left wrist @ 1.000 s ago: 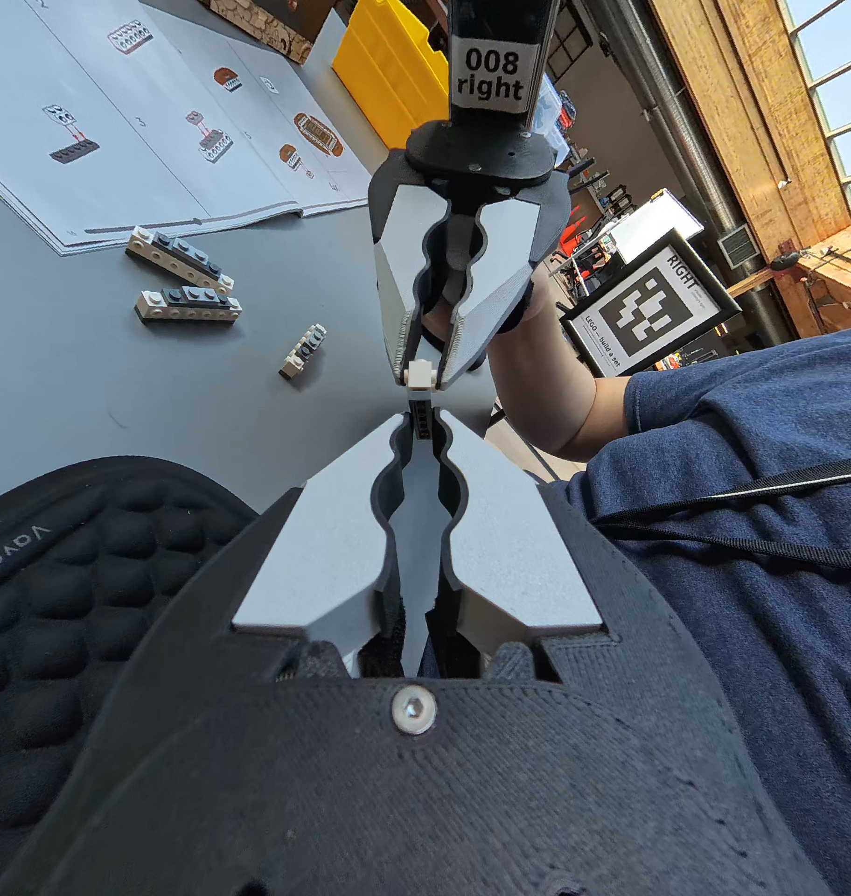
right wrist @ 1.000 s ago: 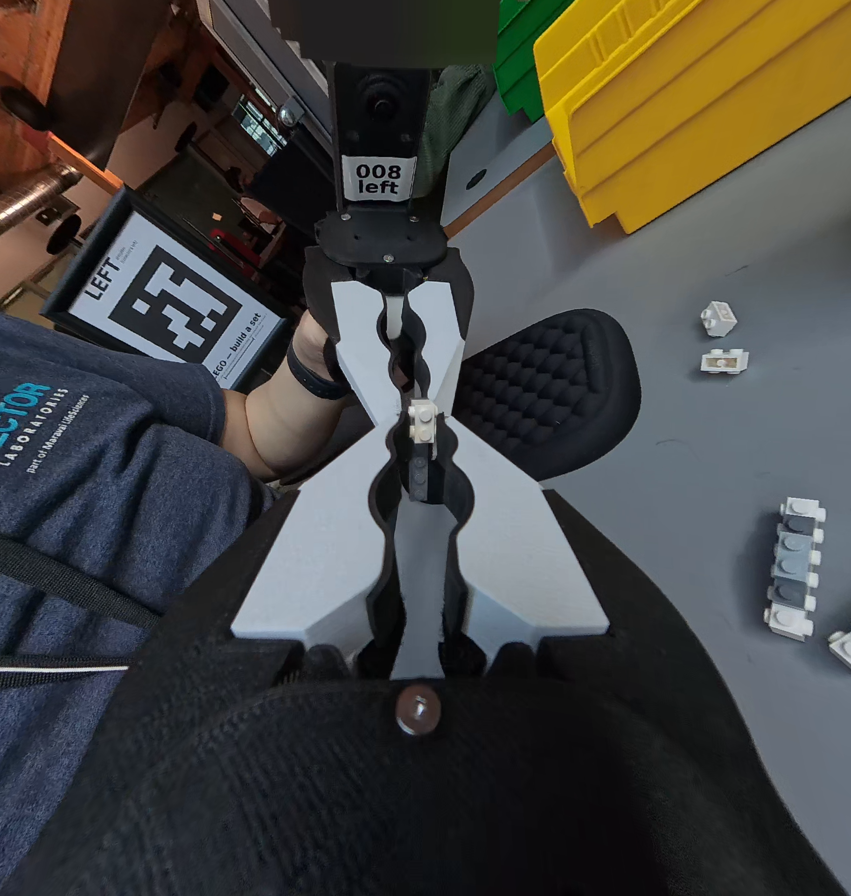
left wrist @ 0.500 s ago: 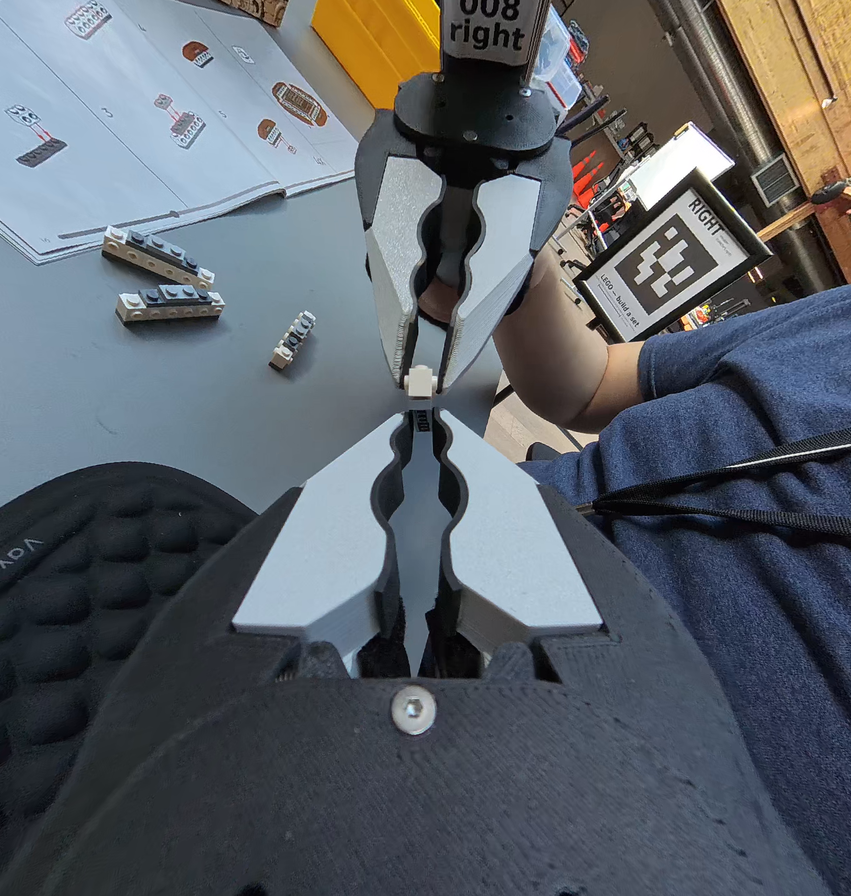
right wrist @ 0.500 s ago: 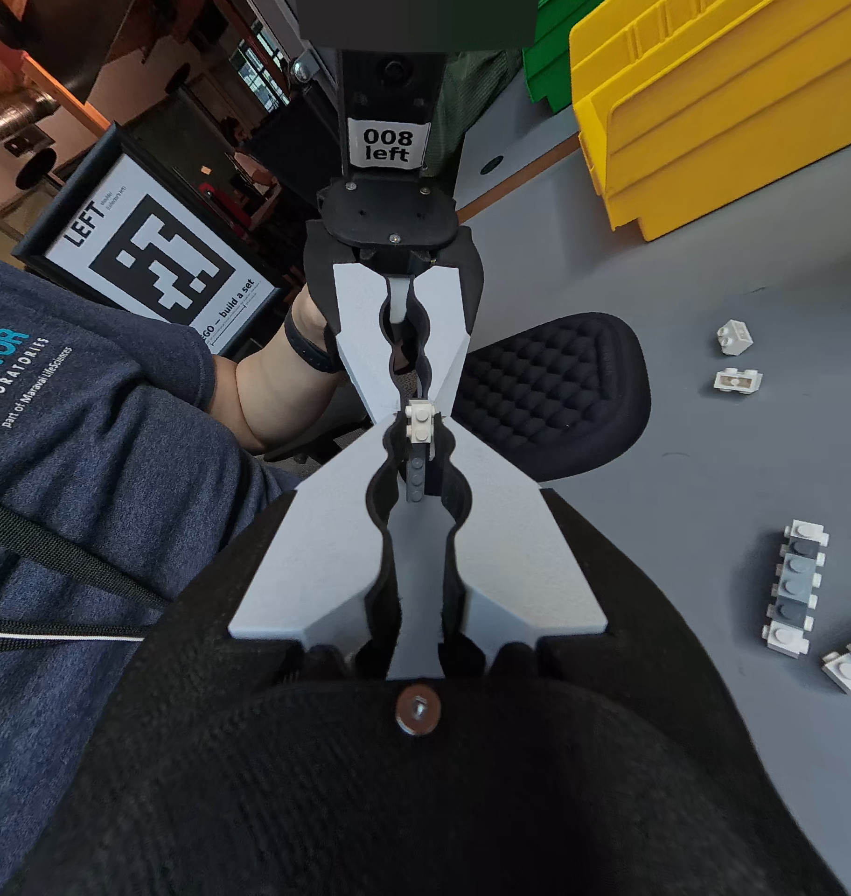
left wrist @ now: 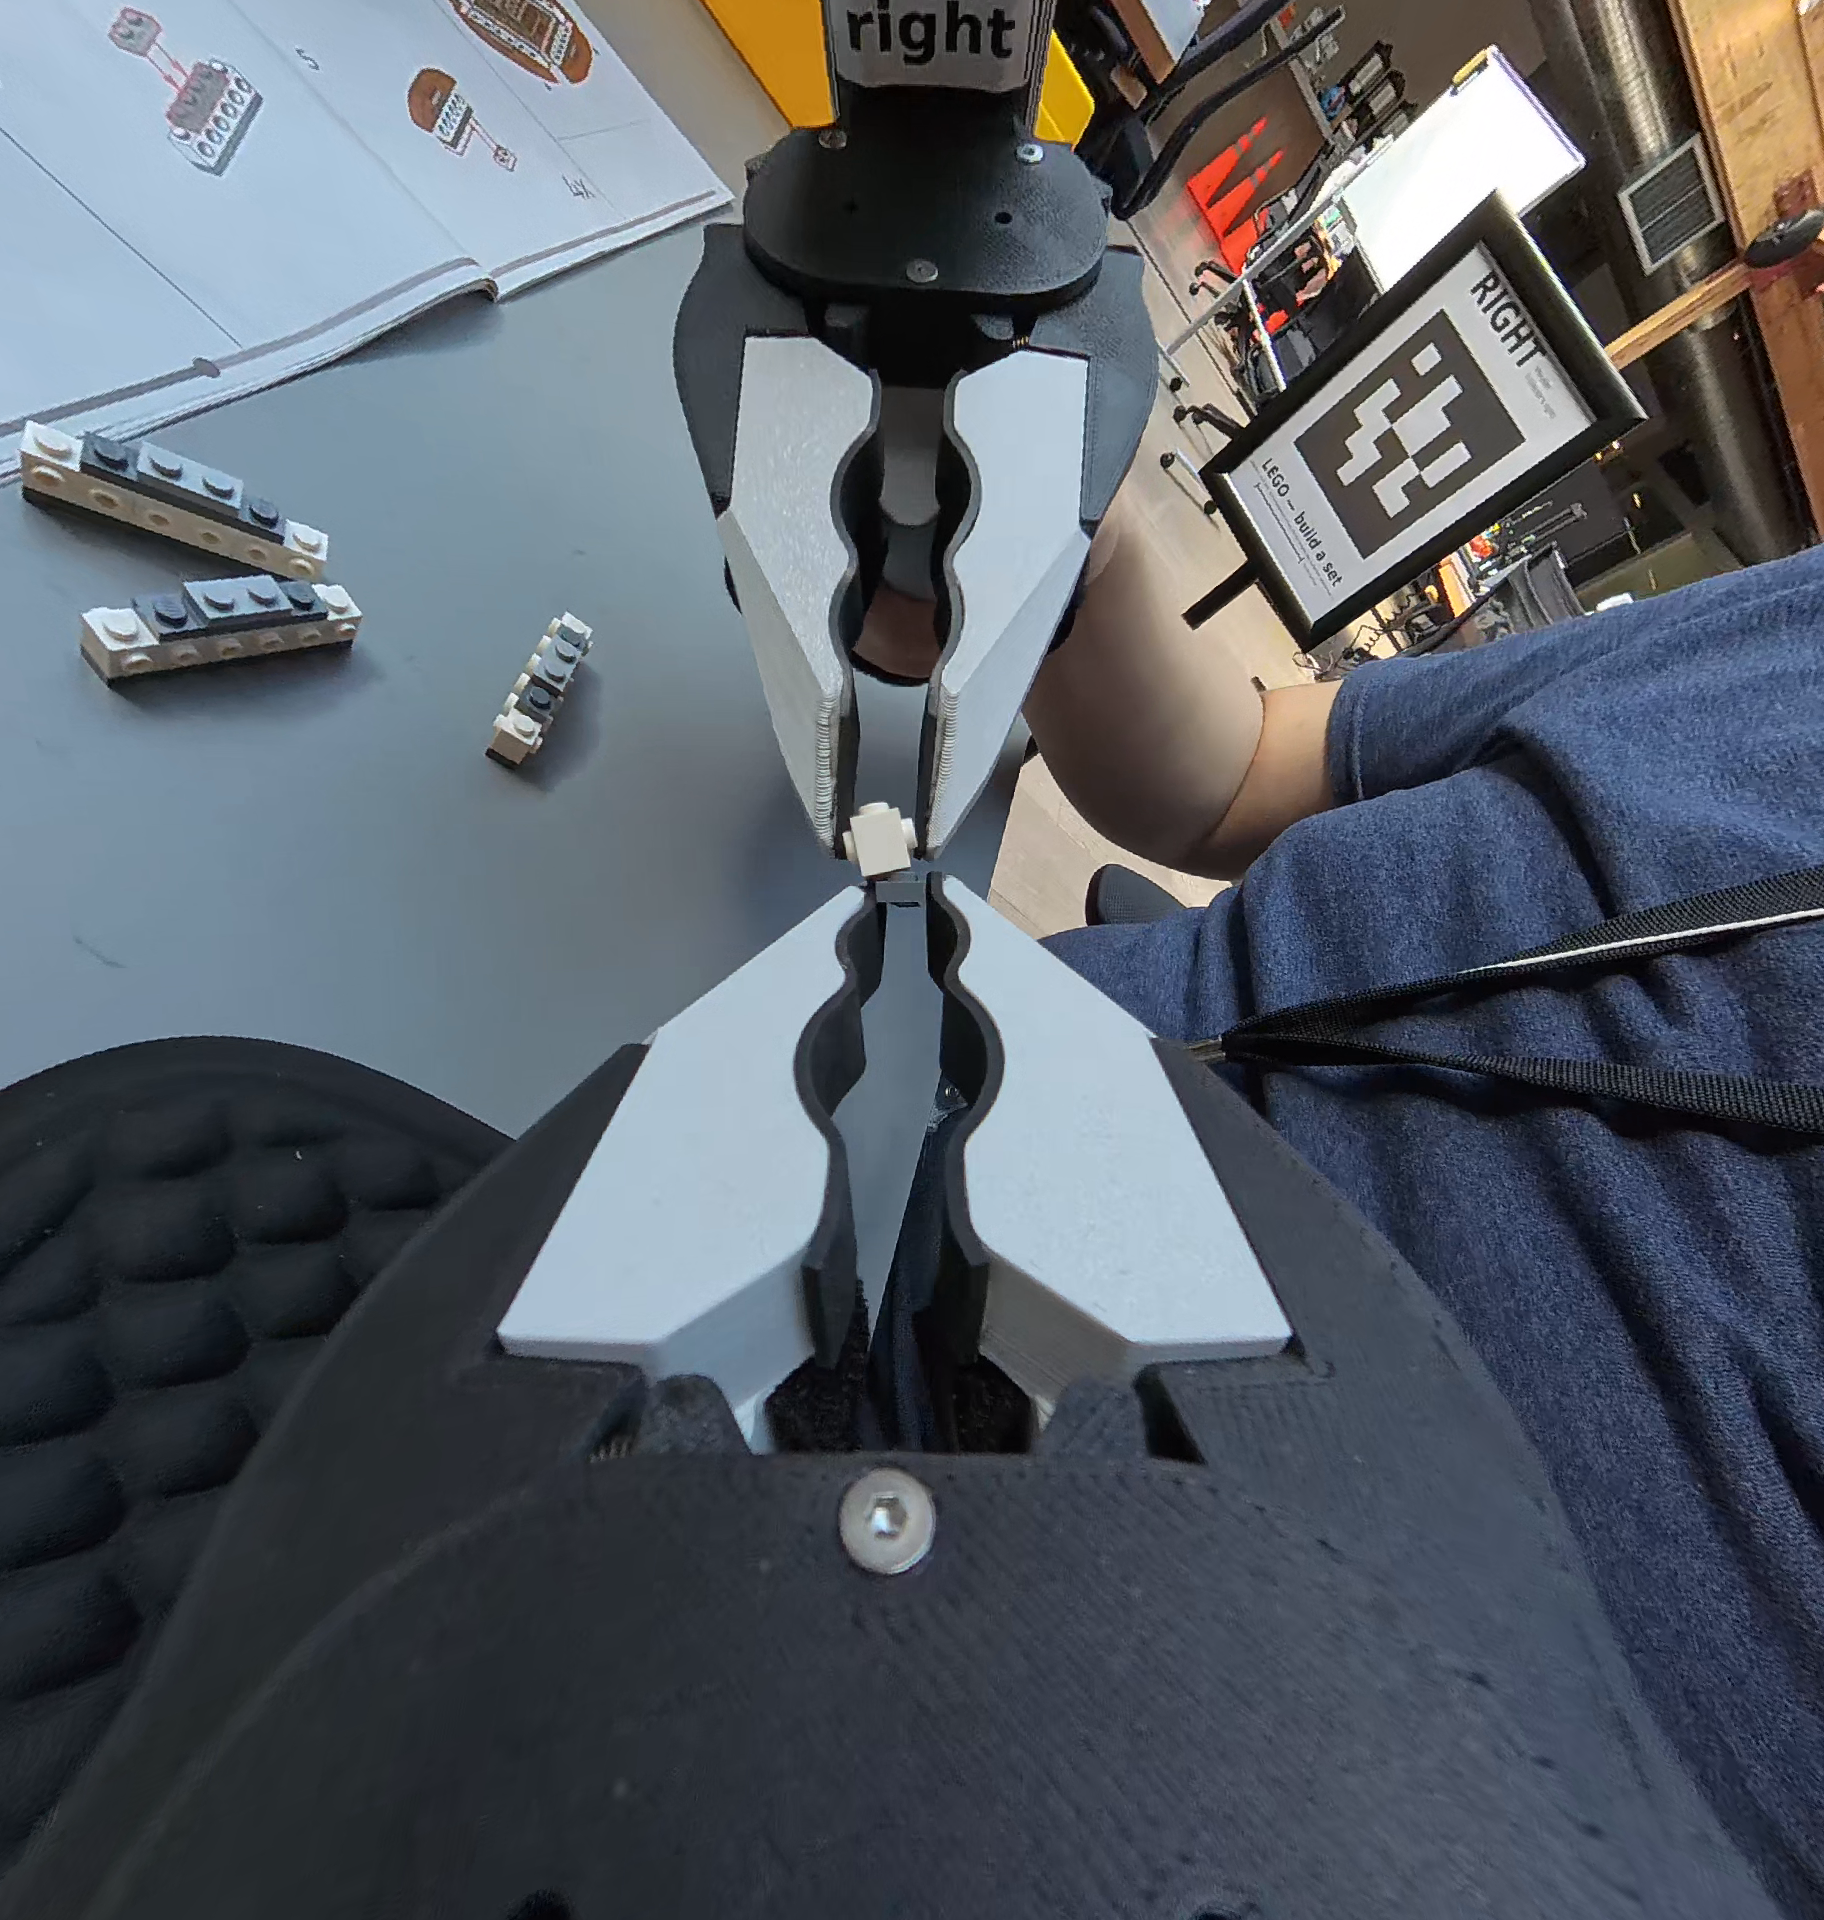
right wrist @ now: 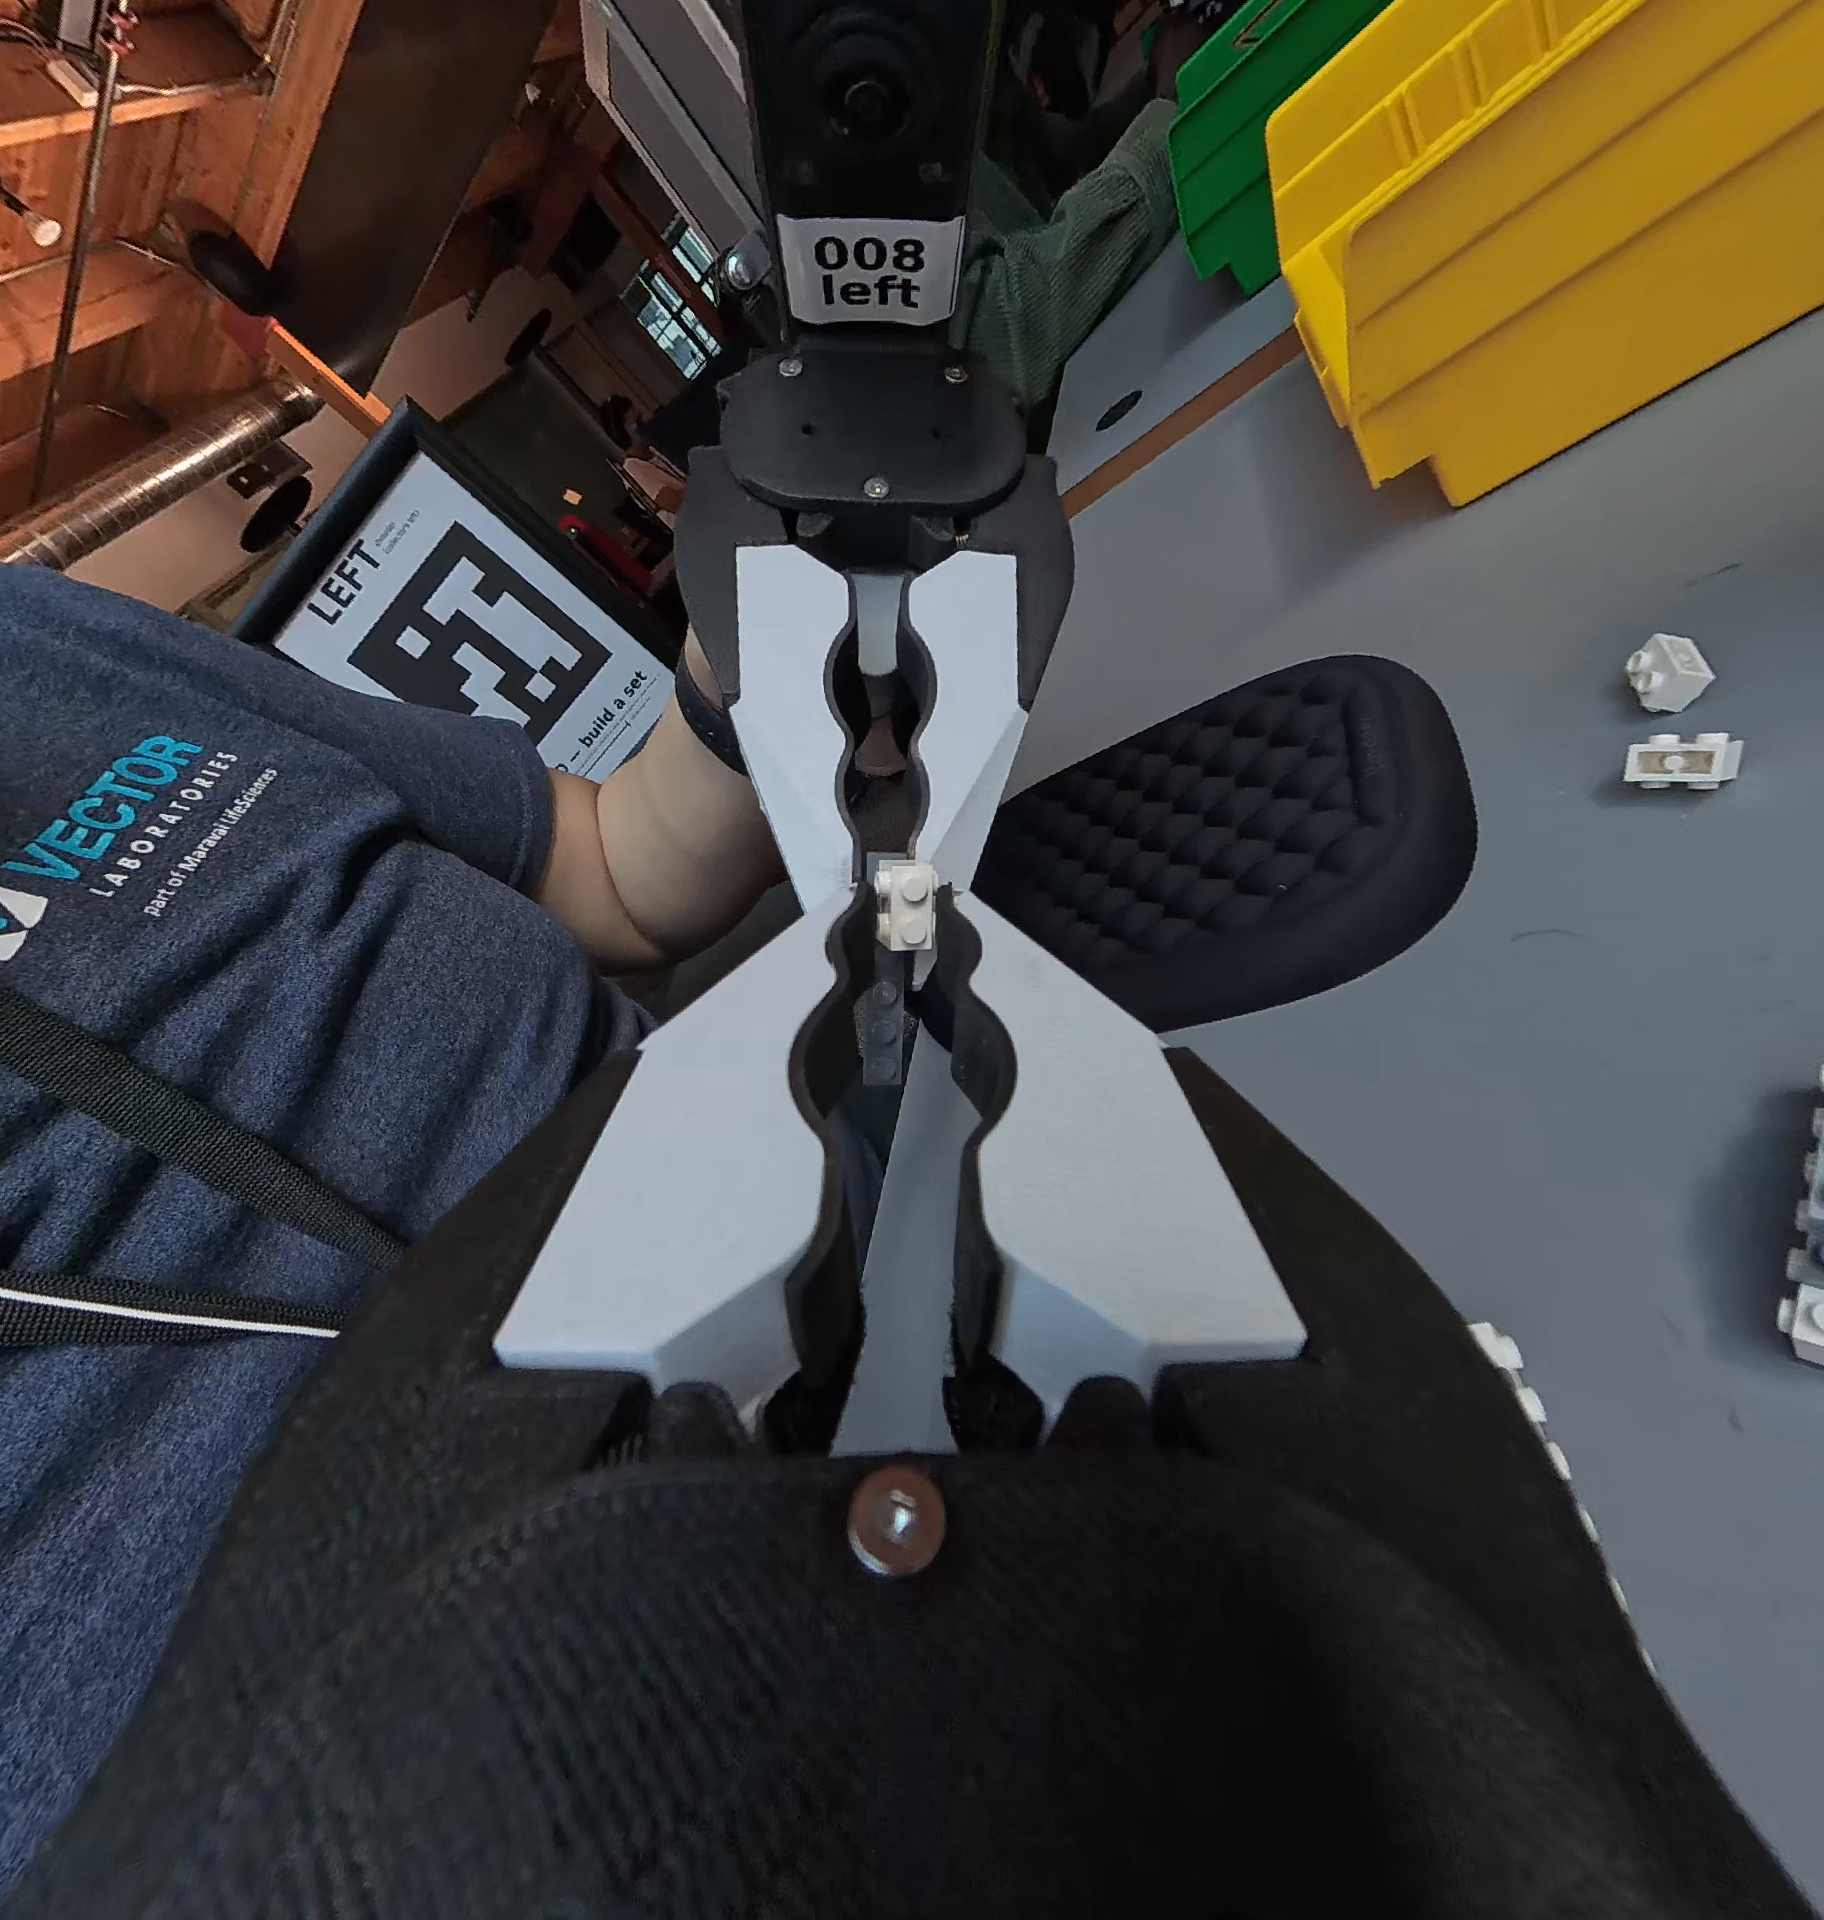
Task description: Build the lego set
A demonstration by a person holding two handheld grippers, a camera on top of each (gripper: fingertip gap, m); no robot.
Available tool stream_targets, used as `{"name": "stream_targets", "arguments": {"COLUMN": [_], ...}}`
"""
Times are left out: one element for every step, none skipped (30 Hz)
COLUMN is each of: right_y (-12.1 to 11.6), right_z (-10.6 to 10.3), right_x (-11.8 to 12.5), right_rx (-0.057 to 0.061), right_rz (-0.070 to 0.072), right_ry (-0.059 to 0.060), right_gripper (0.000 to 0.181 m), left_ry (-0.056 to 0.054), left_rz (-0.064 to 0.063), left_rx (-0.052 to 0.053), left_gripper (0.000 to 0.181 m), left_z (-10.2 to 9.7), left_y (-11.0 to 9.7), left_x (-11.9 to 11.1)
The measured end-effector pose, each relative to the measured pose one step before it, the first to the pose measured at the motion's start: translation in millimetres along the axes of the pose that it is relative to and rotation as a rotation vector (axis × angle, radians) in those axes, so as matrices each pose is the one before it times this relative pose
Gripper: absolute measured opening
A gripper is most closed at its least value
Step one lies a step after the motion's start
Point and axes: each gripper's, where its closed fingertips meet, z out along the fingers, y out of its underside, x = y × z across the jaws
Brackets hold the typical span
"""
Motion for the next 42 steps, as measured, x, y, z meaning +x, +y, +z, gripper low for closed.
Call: {"name": "stream_targets", "arguments": {"right_y": [-0.21,0.54,0.71,0.36,0.37,0.62,0.57,-0.34,-0.66,-0.51,-0.83,-0.91,-0.56,-0.59,-0.68,-0.66,-0.69,-1.03,-1.30,-0.44,0.50,-0.20,0.22,1.81,2.32,1.68,1.63,2.37,2.11,1.90,1.31,0.96,0.76,-0.05,-1.00,-1.47,-1.05,-0.29,-0.30,0.14,0.02,-0.37], "right_z": [-0.84,-0.70,-0.55,-0.52,-0.69,-0.43,-0.54,-0.63,-0.82,-0.76,-0.80,-0.65,-0.54,-0.48,-0.55,-0.64,-0.67,-0.65,-0.84,-1.27,-1.71,-1.97,-1.86,-1.39,-1.05,-0.80,-0.38,0.10,0.22,0.52,0.79,0.72,0.23,-0.21,-0.42,-0.35,-0.11,0.14,0.13,0.32,0.31,0.42], "right_x": [0.54,0.55,0.38,0.79,0.50,0.28,0.43,0.61,-0.03,-0.38,0.18,0.34,0.06,0.30,0.55,-0.26,0.55,0.58,0.21,-0.53,0.41,1.63,2.27,1.58,0.27,-0.66,-1.11,-0.38,0.66,0.39,-0.40,-0.21,0.34,0.42,0.78,0.54,-0.32,0.24,1.30,1.57,0.93,0.70], "right_rx": [0.0061,-0.0001,-0.0029,-0.0018,-0.0007,-0.0027,-0.0027,0.0035,0.0064,0.0047,0.0060,0.0066,0.0049,0.0056,0.0052,0.0055,0.0042,0.0062,0.0081,0.0010,-0.0064,-0.0002,-0.0021,-0.0131,-0.0156,-0.0106,-0.0115,-0.0180,-0.0184,-0.0159,-0.0130,-0.0112,-0.0101,-0.0050,0.0013,0.0058,0.0042,-0.0009,-0.0002,-0.0028,-0.0020,0.0015], "right_rz": [-0.0017,-0.0012,0.0016,0.0025,0.0002,0.0016,0.0008,-0.0023,-0.0008,0.0015,-0.0004,-0.0051,-0.0080,-0.0116,-0.0150,-0.0144,-0.0080,-0.0068,-0.0064,-0.0053,-0.0052,-0.0055,-0.0020,0.0009,0.0008,0.0007,0.0020,0.0049,0.0027,-0.0013,-0.0018,0.0018,0.0041,0.0022,0.0038,0.0072,0.0080,0.0046,0.0013,-0.0026,-0.0066,-0.0082], "right_ry": [0.0054,0.0044,0.0034,0.0061,0.0060,0.0055,0.0067,0.0084,0.0046,0.0006,0.0046,0.0059,0.0051,0.0081,0.0106,0.0056,0.0093,0.0094,0.0089,0.0054,0.0115,0.0178,0.0196,0.0145,0.0068,0.0016,-0.0012,0.0017,0.0068,0.0038,-0.0022,-0.0020,-0.0008,-0.0002,0.0023,0.0016,-0.0019,0.0033,0.0124,0.0162,0.0157,0.0154], "right_gripper": [0.009,0.009,0.010,0.010,0.010,0.010,0.010,0.010,0.009,0.009,0.009,0.009,0.009,0.009,0.009,0.009,0.009,0.009,0.009,0.009,0.009,0.009,0.009,0.009,0.009,0.009,0.009,0.009,0.009,0.009,0.009,0.009,0.009,0.009,0.009,0.009,0.009,0.009,0.009,0.009,0.010,0.010], "left_ry": [0.0023,0.0015,0.0018,0.0010,0.0007,0.0007,-0.0012,-0.0037,-0.0018,0.0030,0.0029,0.0007,0.0020,0.0025,0.0002,-0.0017,0.0011,0.0032,0.0027,0.0024,0.0008,0.0042,0.0108,0.0065,-0.0027,-0.0034,-0.0020,-0.0039,-0.0065,-0.0082,-0.0062,-0.0029,-0.0017,-0.0009,-0.0011,-0.0028,-0.0005,0.0011,-0.0042,-0.0092,-0.0089,-0.0049], "left_rz": [-0.0020,-0.0009,-0.0007,-0.0005,-0.0009,-0.0003,0.0021,0.0040,0.0025,-0.0014,-0.0029,-0.0021,-0.0025,-0.0045,-0.0056,-0.0050,-0.0036,-0.0032,-0.0023,-0.0027,-0.0043,-0.0040,-0.0039,-0.0030,-0.0003,0.0016,0.0030,0.0047,0.0063,0.0068,0.0057,0.0036,0.0007,-0.0018,-0.0039,-0.0064,-0.0077,-0.0068,-0.0040,-0.0025,-0.0042,-0.0084], "left_rx": [0.0034,0.0001,-0.0016,0.0000,0.0008,-0.0012,-0.0028,0.0001,0.0046,0.0061,0.0077,0.0096,0.0090,0.0091,0.0106,0.0109,0.0113,0.0130,0.0142,0.0115,0.0139,0.0199,0.0176,0.0163,0.0170,0.0106,0.0047,0.0036,-0.0004,-0.0026,-0.0028,-0.0028,-0.0014,0.0012,0.0069,0.0114,0.0102,0.0074,0.0071,0.0058,0.0045,0.0062], "left_gripper": [0.006,0.006,0.006,0.006,0.006,0.006,0.006,0.006,0.006,0.006,0.006,0.006,0.006,0.006,0.006,0.006,0.006,0.006,0.006,0.006,0.006,0.006,0.006,0.006,0.006,0.006,0.006,0.006,0.006,0.006,0.006,0.005,0.006,0.005,0.006,0.006,0.005,0.005,0.005,0.005,0.005,0.005], "left_z": [0.59,0.72,1.07,1.05,0.96,0.91,0.73,0.52,0.30,0.09,0.03,0.08,0.05,-0.08,-0.08,-0.16,-0.12,-0.06,-0.12,-0.22,-0.75,-1.43,-1.75,-1.52,-1.54,-1.17,-0.81,-0.53,-0.20,0.02,0.25,0.27,0.35,0.20,0.03,-0.15,-0.12,-0.12,-0.06,0.14,0.12,0.02], "left_y": [-1.13,-0.37,-0.02,-0.21,-0.41,-0.10,0.06,-0.26,-0.88,-0.92,-1.15,-1.07,-1.00,-0.88,-0.89,-0.92,-0.85,-1.17,-1.38,-1.05,-1.33,-2.26,-2.12,-1.92,-2.19,-1.29,-0.57,-0.50,0.16,0.37,0.50,0.49,0.39,0.19,-0.49,-1.11,-1.04,-0.56,-0.40,-0.13,-0.02,-0.31], "left_x": [-0.28,-0.42,-0.33,-0.19,-0.22,-0.04,-0.12,-0.45,-0.22,0.25,0.11,-0.25,-0.18,-0.21,-0.75,-1.08,-0.50,-0.02,-0.10,-0.10,-0.44,0.12,1.17,0.56,-0.62,-0.70,-0.18,-0.25,-0.59,-0.68,-0.57,-0.09,-0.23,-0.33,-0.44,-0.64,-0.43,-0.10,-0.74,-1.38,-1.13,-0.82]}}
